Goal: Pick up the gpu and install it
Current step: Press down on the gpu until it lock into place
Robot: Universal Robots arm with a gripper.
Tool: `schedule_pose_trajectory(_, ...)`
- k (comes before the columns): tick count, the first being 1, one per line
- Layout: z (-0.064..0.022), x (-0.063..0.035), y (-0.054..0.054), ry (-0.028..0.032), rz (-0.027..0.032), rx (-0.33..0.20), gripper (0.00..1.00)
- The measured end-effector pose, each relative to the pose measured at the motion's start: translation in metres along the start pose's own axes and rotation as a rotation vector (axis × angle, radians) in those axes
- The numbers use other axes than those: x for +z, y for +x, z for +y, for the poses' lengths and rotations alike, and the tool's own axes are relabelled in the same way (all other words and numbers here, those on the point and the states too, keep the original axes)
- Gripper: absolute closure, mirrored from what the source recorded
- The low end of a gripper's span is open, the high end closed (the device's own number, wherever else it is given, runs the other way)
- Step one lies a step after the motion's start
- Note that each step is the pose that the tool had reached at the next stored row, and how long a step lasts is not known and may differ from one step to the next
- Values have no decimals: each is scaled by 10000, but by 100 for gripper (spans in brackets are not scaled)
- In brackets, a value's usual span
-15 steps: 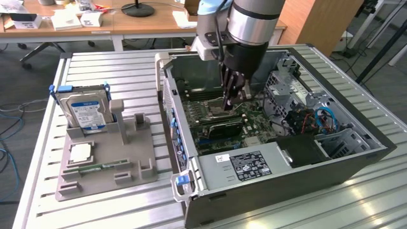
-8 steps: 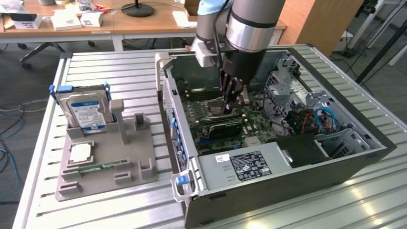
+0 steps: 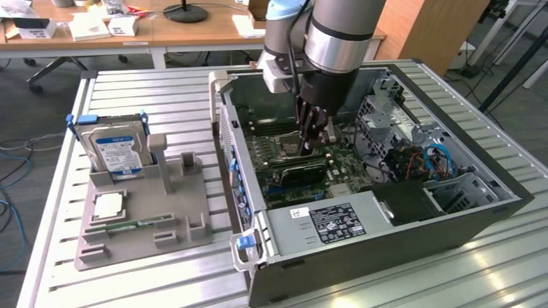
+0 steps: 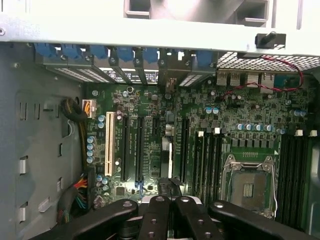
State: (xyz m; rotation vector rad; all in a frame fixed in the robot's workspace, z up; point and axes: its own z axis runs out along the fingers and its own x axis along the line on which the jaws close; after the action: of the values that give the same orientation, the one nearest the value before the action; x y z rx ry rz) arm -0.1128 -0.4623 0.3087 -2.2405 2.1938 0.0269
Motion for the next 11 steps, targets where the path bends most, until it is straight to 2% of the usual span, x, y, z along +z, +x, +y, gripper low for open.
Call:
schedule_pose_trajectory(3, 0, 2, 0, -1, 0, 0, 90)
schedule_pose_trajectory(11, 6, 124, 2, 0, 0, 0, 90)
